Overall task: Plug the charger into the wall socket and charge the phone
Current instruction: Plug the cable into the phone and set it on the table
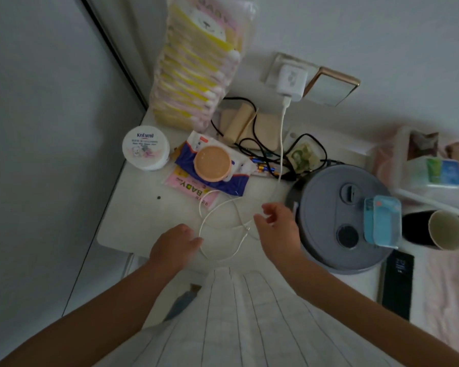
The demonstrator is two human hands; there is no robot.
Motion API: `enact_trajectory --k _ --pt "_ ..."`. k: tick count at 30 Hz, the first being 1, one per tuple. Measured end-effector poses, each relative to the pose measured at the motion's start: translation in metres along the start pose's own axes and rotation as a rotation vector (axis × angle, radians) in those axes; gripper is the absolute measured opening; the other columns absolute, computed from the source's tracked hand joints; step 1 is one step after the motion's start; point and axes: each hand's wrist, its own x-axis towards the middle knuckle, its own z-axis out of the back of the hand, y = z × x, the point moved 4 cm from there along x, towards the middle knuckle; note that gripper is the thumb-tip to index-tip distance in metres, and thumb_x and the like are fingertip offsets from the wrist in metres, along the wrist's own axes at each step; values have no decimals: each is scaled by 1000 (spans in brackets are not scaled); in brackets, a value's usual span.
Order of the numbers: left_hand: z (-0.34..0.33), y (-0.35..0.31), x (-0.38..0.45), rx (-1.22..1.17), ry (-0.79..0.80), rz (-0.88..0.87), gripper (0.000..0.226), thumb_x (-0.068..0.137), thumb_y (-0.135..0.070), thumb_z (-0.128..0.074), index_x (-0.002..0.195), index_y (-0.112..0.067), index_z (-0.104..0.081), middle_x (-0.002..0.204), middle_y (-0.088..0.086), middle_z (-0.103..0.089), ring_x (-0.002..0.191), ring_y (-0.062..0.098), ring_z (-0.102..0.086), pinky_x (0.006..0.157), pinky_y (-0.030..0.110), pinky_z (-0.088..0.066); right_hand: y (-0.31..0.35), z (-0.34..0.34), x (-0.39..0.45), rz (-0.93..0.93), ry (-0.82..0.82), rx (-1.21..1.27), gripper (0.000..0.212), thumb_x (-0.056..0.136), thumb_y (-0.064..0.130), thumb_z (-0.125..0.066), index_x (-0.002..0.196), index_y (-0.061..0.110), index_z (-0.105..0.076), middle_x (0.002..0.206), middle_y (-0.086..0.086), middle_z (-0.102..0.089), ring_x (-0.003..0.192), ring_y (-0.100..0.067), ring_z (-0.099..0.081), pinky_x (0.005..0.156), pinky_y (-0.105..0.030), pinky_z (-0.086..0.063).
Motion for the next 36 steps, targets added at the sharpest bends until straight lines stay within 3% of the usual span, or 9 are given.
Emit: enact_trajectory --k 3,5,8,10,13,15,20,27,36 --pt "-7 1 4 83 -26 46 35 78 -47 -54 86 -14 -61 96 6 -67 84 24 -58 69 29 -40 -23 -15 -9 -7 51 -97 23 86 22 -57 109 16 -59 99 3 -55 82 -10 -52 62 -14 -39" --pt "-9 -1 6 128 -71 60 37 79 -45 -53 92 -13 -65 93 5 -67 83 24 -59 67 28 -38 -33 -23 -11 -11 71 -151 20 87 22 -55 105 16 -61 98 1 -58 80 -11 -53 59 -10 -36" --pt "-8 -4 10 175 -91 25 33 81 -37 -51 95 -13 -70 93 6 -70 73 21 -54 62 27 -38 -43 -36 -8 -90 144 -208 18 88 28 -52 91 13 -63 86 -3 -64 77 -15 -57 63 -22 -43" --pt "-9 -2 11 138 -45 25 31 80 -32 -51 89 -12 -72 79 2 -67 69 19 -53 58 25 -38 -48 -43 -6 -147 187 -267 24 87 32 -52 79 12 -63 73 -3 -61 70 -17 -56 62 -26 -43" --pt "-12 -1 9 0 45 3 29 78 -31 -55 70 -9 -72 56 -2 -55 65 20 -57 63 27 -44 -49 -51 -5 -199 198 -294 31 86 36 -53 60 19 -52 58 2 -52 60 -14 -50 51 -25 -37" --pt "-13 0 5 -70 73 -21 30 77 -31 -57 54 -13 -65 50 -1 -56 56 19 -56 62 27 -46 -49 -54 -7 -235 203 -264 31 86 34 -53 61 16 -54 58 3 -51 65 -17 -51 58 -26 -38" --pt "-11 1 -9 -143 115 -75 26 79 -29 -54 63 -10 -61 65 9 -61 61 22 -56 63 27 -40 -47 -51 -29 -380 129 283 21 85 23 -58 67 13 -63 74 -10 -68 75 -24 -63 81 -42 -55" --pt "-14 -20 -29 -216 193 -82 21 77 -19 -53 59 -9 -54 64 8 -58 64 22 -57 60 27 -39 -47 -3 -74 -436 -24 947 18 92 6 -48 77 7 -58 61 -8 -52 54 -20 -57 65 -35 -54" --pt "-59 -72 -58 -404 225 76 21 82 -10 -54 61 -5 -51 62 10 -53 55 18 -51 53 27 -37 -139 96 -123 -466 -369 1132 18 88 8 -50 74 8 -59 55 -2 -45 42 -11 -39 45 -23 -34"
